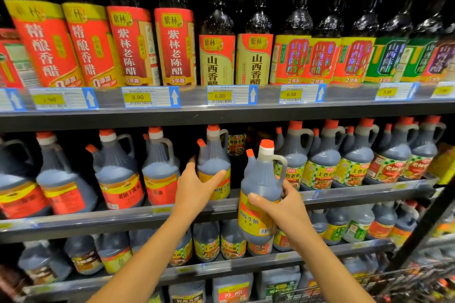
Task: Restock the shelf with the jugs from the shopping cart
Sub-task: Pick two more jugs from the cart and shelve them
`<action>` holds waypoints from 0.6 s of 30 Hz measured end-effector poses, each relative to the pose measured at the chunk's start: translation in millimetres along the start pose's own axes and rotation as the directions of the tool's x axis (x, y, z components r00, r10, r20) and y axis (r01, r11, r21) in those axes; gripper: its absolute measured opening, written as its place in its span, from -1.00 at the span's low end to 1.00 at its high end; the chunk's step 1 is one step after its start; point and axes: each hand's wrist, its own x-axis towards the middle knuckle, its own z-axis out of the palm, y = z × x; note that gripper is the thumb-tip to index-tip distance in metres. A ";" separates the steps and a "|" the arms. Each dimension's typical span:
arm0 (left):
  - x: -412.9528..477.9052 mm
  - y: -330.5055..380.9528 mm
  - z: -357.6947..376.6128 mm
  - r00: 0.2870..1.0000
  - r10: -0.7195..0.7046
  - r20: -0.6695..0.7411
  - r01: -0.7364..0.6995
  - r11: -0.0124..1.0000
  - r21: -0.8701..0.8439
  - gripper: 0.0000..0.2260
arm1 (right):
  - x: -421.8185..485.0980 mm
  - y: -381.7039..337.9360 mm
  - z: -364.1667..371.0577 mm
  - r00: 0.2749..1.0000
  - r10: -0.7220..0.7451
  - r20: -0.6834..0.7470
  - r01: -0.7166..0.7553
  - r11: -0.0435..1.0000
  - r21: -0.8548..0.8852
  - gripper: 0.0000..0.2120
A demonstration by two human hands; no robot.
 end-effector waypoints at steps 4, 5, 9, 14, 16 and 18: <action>-14.1 -9.9 -0.8 0.990 0.140 0.000 -0.140 0.987 0.076 -0.41 | 0.4 -7.5 -2.4 0.993 -0.114 -0.002 0.114 0.990 -0.084 -0.39; -20.4 -14.2 -2.3 0.986 0.165 -0.010 -0.162 0.979 0.125 -0.38 | 0.2 -10.9 -3.1 0.989 -0.147 0.004 0.146 0.984 -0.099 -0.41; -40.4 -36.3 -8.8 0.932 0.361 -0.031 -0.308 0.834 0.457 -0.52 | 0.0 -22.9 -6.9 0.961 -0.272 0.048 0.276 0.952 -0.135 -0.39; -42.8 -60.2 -3.2 0.879 0.463 0.116 -0.410 0.608 0.680 -0.67 | 9.7 -23.8 -3.7 0.916 -0.396 0.066 0.401 0.895 -0.196 -0.28; -42.8 -65.9 -1.1 0.878 0.457 0.141 -0.412 0.571 0.710 -0.68 | 16.8 -23.6 2.2 0.902 -0.424 0.080 0.431 0.877 -0.213 -0.25; -41.6 -71.0 -0.5 0.875 0.461 0.150 -0.416 0.553 0.722 -0.68 | 24.2 -21.5 7.9 0.895 -0.442 0.063 0.444 0.871 -0.210 -0.24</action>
